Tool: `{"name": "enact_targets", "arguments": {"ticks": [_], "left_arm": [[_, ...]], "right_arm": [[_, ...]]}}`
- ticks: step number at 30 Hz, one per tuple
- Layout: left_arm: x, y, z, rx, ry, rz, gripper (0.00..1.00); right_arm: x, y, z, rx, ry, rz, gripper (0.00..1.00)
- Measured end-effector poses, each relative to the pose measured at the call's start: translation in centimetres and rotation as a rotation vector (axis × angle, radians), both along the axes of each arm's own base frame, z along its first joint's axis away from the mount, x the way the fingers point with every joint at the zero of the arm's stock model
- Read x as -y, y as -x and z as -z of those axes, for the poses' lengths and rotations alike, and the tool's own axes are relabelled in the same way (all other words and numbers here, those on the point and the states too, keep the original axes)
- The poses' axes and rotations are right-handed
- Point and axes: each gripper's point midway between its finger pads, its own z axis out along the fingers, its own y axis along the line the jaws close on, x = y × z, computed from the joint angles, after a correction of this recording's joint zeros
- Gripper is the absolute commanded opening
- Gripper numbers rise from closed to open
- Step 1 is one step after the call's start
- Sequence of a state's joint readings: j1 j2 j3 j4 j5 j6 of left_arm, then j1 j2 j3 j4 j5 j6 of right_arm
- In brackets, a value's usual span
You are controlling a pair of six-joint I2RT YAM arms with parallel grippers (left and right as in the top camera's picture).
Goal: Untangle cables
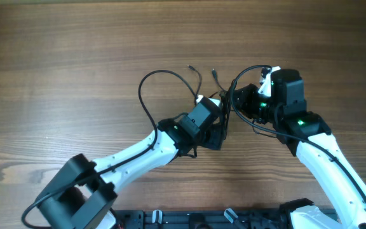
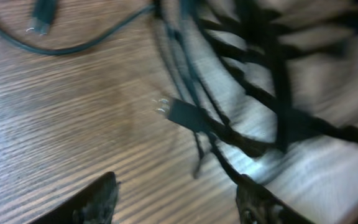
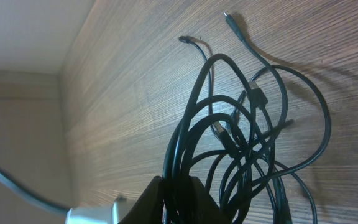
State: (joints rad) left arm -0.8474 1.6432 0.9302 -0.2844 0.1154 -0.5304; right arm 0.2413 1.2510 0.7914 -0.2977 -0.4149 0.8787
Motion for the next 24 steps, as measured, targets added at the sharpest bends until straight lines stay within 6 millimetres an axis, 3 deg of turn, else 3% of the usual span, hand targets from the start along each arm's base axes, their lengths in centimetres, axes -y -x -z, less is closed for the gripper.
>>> {"name": "enact_targets", "arguments": {"ticks": [5, 9, 15, 21, 24], "left_arm": [[0.7, -1.4, 0.6, -0.008, 0.044, -0.118, 0.35], [1.2, -2.5, 0.2, 0.007, 0.088, -0.188, 0.35], [0.7, -3.1, 2.7, -0.023, 0.054, -0.275, 0.3], [0.8, -3.7, 2.9, -0.005, 0.064, -0.306, 0.28], [1.3, -4.3, 3.3, 0.008, 0.08, -0.313, 0.18]], "right_arm": [[0.2, -0.2, -0.1, 0.001, -0.005, 0.01, 0.13], [0.3, -0.2, -0.1, -0.004, -0.012, 0.021, 0.13], [0.3, -0.2, -0.1, -0.01, -0.018, 0.027, 0.13], [0.2, -0.4, -0.3, -0.003, -0.026, 0.028, 0.12], [0.0, -0.3, -0.4, -0.002, -0.036, 0.021, 0.13]]}}
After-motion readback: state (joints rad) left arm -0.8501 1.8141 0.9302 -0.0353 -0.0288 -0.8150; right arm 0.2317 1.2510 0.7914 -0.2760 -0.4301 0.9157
